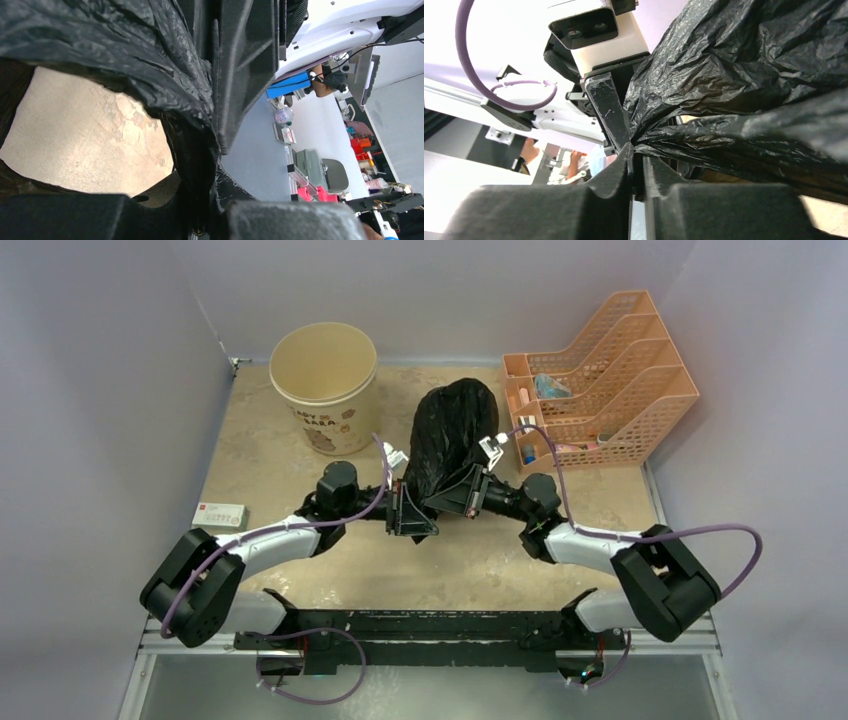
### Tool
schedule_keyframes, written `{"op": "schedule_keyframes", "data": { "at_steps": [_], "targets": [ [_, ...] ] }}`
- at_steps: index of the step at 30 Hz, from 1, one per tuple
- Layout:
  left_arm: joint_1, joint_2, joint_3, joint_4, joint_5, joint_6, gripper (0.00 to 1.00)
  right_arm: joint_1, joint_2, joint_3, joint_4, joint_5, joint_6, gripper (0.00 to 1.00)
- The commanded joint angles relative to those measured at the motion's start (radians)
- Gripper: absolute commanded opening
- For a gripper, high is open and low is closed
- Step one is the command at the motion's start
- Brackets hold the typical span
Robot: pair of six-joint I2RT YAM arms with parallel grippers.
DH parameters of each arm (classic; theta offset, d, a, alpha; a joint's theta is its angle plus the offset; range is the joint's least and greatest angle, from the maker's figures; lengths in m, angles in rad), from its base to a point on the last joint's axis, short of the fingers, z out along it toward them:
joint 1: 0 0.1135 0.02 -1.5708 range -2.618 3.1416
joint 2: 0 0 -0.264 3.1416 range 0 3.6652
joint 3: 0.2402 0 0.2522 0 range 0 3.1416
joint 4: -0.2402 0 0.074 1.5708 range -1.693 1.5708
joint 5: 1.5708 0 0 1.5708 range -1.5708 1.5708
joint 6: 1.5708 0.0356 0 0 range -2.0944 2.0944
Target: Put the trash bags into the trash bin
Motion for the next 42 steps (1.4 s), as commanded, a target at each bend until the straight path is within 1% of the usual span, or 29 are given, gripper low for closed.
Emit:
{"op": "schedule_keyframes", "data": {
  "at_steps": [1, 2, 3, 4, 8, 11, 15, 20, 22, 24, 25, 26, 27, 28, 34, 36, 40, 42],
  "targets": [
    [-0.007, -0.006, 0.020, 0.039, 0.002, 0.018, 0.13, 0.004, 0.032, 0.036, 0.197, -0.033, 0.083, 0.04],
    [-0.007, -0.016, 0.021, 0.021, -0.006, 0.024, 0.17, 0.004, 0.040, 0.023, 0.237, -0.048, 0.118, 0.00],
    [-0.008, -0.030, 0.023, -0.008, -0.017, 0.036, 0.19, -0.002, 0.041, 0.010, 0.271, -0.046, 0.142, 0.00],
    [-0.007, -0.047, 0.022, -0.036, -0.032, 0.050, 0.22, -0.007, 0.036, 0.005, 0.269, -0.038, 0.145, 0.00],
    [-0.008, -0.093, 0.031, -0.142, -0.062, 0.106, 0.34, -0.011, -0.015, 0.018, 0.156, 0.005, 0.097, 0.00],
    [-0.008, -0.102, 0.046, -0.192, -0.041, 0.134, 0.41, -0.015, -0.067, 0.039, 0.006, 0.059, 0.026, 0.00],
    [-0.008, -0.132, 0.030, -0.206, -0.038, 0.157, 0.45, -0.014, -0.124, 0.060, -0.139, 0.102, -0.030, 0.00],
    [-0.007, -0.150, 0.030, -0.249, -0.019, 0.189, 0.45, -0.024, -0.196, 0.055, -0.218, 0.161, -0.045, 0.00],
    [-0.008, -0.150, 0.030, -0.252, -0.013, 0.195, 0.43, -0.025, -0.202, 0.067, -0.238, 0.161, -0.046, 0.00],
    [-0.008, -0.146, 0.020, -0.237, -0.012, 0.195, 0.35, -0.025, -0.208, 0.070, -0.255, 0.160, -0.047, 0.00],
    [-0.008, -0.143, 0.016, -0.230, -0.011, 0.196, 0.23, -0.026, -0.219, 0.067, -0.264, 0.164, -0.047, 0.00],
    [-0.008, -0.142, 0.014, -0.230, -0.013, 0.196, 0.14, -0.027, -0.227, 0.064, -0.270, 0.172, -0.047, 0.00],
    [-0.007, -0.144, 0.015, -0.232, -0.014, 0.196, 0.06, -0.027, -0.233, 0.063, -0.279, 0.179, -0.048, 0.00],
    [-0.008, -0.149, 0.015, -0.230, -0.014, 0.193, 0.00, -0.027, -0.239, 0.062, -0.289, 0.186, -0.053, 0.00],
    [-0.007, -0.180, 0.005, -0.198, -0.023, 0.176, 0.00, -0.029, -0.244, 0.091, -0.346, 0.156, -0.138, 0.00],
    [-0.007, -0.181, 0.003, -0.180, -0.020, 0.166, 0.00, -0.028, -0.246, 0.088, -0.351, 0.147, -0.165, 0.06],
    [-0.008, -0.170, 0.003, -0.146, -0.015, 0.148, 0.00, -0.027, -0.262, 0.048, -0.333, 0.075, -0.185, 0.20],
    [-0.008, -0.161, 0.002, -0.117, -0.009, 0.134, 0.00, -0.025, -0.280, 0.021, -0.313, 0.061, -0.177, 0.29]
  ]
}}
